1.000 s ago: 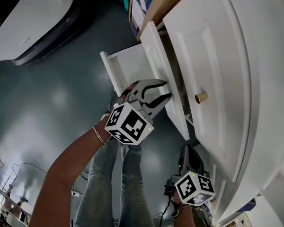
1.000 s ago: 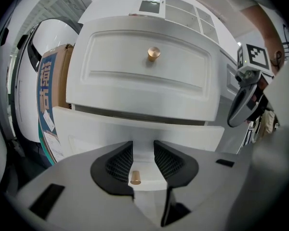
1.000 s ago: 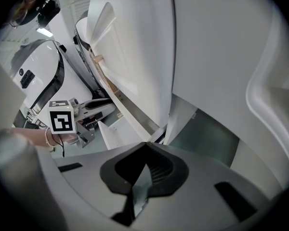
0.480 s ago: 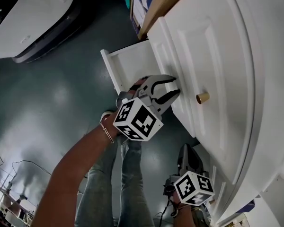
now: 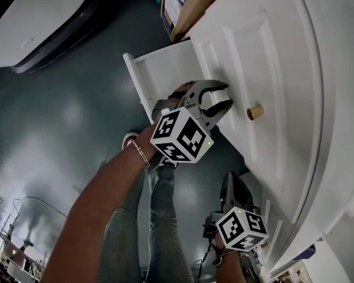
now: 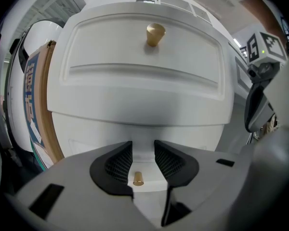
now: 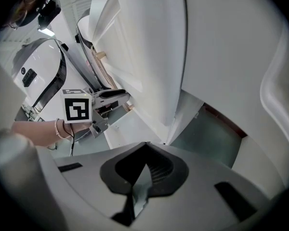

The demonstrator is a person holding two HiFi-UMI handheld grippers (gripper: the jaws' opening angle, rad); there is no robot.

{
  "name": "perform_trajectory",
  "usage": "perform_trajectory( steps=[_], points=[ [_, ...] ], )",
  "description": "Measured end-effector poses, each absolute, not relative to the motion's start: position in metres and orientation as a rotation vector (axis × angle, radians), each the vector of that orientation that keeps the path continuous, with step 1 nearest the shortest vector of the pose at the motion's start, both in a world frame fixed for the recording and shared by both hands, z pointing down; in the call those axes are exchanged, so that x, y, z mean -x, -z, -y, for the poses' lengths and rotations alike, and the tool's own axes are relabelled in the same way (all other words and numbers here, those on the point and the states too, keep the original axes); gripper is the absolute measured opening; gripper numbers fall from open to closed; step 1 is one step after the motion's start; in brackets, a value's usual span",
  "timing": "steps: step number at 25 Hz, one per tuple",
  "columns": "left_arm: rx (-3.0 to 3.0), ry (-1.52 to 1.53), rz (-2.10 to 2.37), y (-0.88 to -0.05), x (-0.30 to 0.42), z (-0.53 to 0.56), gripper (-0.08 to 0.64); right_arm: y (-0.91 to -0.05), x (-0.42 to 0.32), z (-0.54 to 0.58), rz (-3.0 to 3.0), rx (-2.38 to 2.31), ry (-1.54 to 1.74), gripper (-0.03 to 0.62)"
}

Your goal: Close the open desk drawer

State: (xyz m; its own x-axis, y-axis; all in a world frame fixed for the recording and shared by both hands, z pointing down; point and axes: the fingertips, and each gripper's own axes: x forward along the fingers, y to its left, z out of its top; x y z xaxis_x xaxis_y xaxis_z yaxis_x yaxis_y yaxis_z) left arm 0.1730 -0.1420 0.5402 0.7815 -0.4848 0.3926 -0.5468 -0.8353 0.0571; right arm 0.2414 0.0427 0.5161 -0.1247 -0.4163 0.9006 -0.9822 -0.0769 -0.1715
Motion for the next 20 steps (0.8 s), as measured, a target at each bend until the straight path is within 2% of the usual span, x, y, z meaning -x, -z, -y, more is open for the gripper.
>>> perform_trajectory(
  steps=[12, 20],
  points=[
    [-2.829, -0.547, 0.829, -0.542, -0.17, 0.13, 0.143, -0.512, -0.227, -0.046, 1.582, -1.542, -1.174, 0.006],
    [-2.765, -0.608, 0.828, -0.57, -0.128, 0.097, 0.143, -0.513, -0.21, -0.05, 1.597, -1.516, -1.156, 0.007]
  ],
)
